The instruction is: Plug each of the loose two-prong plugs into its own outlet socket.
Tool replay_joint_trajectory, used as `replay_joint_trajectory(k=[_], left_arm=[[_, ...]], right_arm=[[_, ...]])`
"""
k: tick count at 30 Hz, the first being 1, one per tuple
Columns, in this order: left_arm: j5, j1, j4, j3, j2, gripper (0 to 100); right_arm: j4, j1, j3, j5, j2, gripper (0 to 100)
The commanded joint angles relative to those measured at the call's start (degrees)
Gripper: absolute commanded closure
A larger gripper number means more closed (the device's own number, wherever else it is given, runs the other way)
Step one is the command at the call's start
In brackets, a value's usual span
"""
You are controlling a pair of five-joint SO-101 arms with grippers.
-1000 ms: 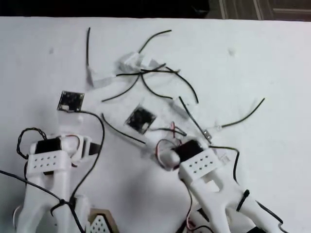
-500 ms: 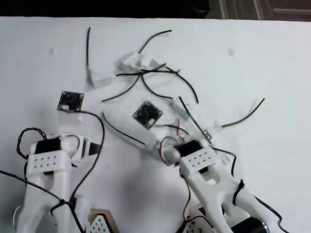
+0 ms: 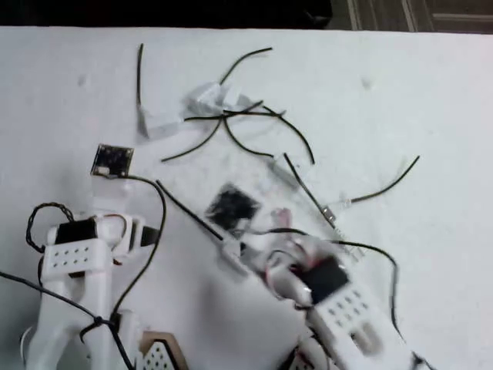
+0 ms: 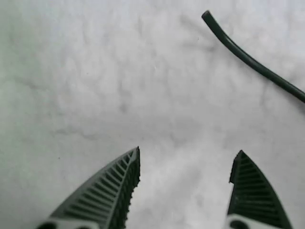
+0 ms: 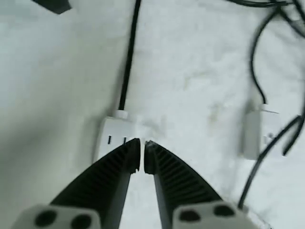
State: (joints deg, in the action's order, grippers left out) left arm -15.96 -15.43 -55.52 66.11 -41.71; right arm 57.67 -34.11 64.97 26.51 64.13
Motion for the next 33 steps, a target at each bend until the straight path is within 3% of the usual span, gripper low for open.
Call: replay_joint_trajectory(k=[1, 6, 11, 15, 21, 25, 33], left_arm=[[-5.71, 0.57, 0.79, -5.98, -1.45, 69], [-17.58, 7.78, -3.78, -12.57, -0.92, 70], [-25.05, 14.2, -8.97, -21.19, 2.15, 70], [-31.38, 17.89, -12.57, -31.03, 15.43, 70], [-49.05, 22.81, -21.45, -46.68, 40.4, 70], [-52.31, 25.27, -19.6, -48.97, 44.7, 70], [-52.31, 29.67, -13.71, -48.97, 50.07, 70]], right_arm=[[4.44, 9.1, -0.44, -0.62, 9.45, 97.8], [8.04, 20.0, -0.44, -4.22, 10.24, 97.8], [8.04, 24.22, -0.44, -9.93, 5.93, 97.7], [7.78, 28.18, -0.44, -10.37, 1.98, 97.7], [6.37, 33.71, -0.35, -10.46, -1.8, 97.7], [5.23, 36.53, -0.35, -10.46, -2.42, 97.7], [5.23, 36.53, -0.35, -10.46, -2.24, 97.7]])
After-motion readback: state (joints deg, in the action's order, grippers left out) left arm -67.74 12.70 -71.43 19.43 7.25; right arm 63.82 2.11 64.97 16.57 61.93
